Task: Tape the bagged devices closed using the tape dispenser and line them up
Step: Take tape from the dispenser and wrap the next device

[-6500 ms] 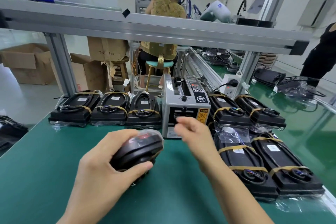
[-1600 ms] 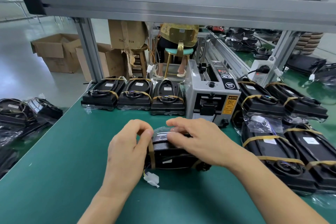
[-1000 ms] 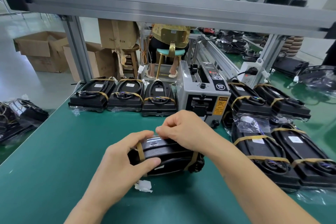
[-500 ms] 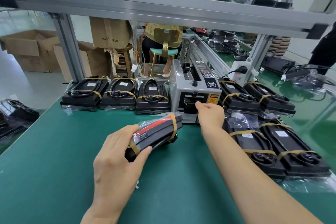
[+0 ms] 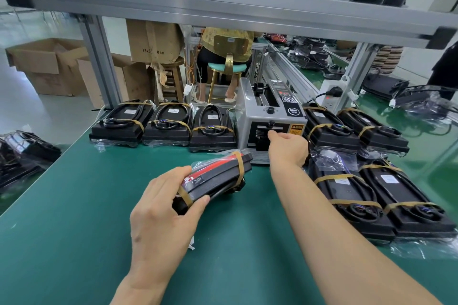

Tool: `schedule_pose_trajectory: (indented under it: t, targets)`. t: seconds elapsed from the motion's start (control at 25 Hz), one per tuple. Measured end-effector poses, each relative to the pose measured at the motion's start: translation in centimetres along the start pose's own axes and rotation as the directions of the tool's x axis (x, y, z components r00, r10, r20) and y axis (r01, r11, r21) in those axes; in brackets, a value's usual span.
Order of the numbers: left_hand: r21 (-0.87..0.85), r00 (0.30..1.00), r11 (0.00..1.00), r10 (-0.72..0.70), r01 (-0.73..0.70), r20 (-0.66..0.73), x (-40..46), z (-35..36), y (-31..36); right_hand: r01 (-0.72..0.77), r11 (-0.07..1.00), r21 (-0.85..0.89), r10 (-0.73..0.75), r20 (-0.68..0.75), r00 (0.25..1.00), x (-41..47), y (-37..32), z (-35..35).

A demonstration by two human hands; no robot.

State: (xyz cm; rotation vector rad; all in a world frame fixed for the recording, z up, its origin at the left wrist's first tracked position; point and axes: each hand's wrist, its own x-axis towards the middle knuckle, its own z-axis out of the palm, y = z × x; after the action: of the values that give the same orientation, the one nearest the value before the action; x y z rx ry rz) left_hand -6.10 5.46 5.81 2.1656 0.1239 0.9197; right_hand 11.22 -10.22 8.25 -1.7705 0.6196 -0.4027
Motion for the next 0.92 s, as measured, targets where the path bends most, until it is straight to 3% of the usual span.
schedule_pose_trajectory:
  t: [0.32, 0.56, 0.8, 0.92]
  targets:
    - [-0.018, 0.999, 0.999, -0.041, 0.041, -0.009, -0.1, -0.2, 0.0, -0.179, 0.966, 0.185, 0.184, -0.013, 0.983, 0.6, -1.2, 1.1]
    - [-0.03, 0.998, 0.998, -0.054, 0.053, -0.013, 0.0, -0.3, -0.2, -0.308, 0.867, 0.393, 0.26, 0.171, 0.95, 0.9, -0.3, -0.2]
    - [-0.03, 0.997, 0.997, -0.073, 0.073, -0.008, 0.0, -0.2, -0.2, 0.001, 0.994, 0.108, -0.011, 0.093, 0.996, 0.6, 0.6, -0.8]
    - [-0.02, 0.997, 0.996, -0.083, 0.083, 0.0, 0.0, -0.2, -0.4, 0.052, 0.998, -0.035, -0.051, 0.031, 0.998, 0.7, 0.2, 0.0]
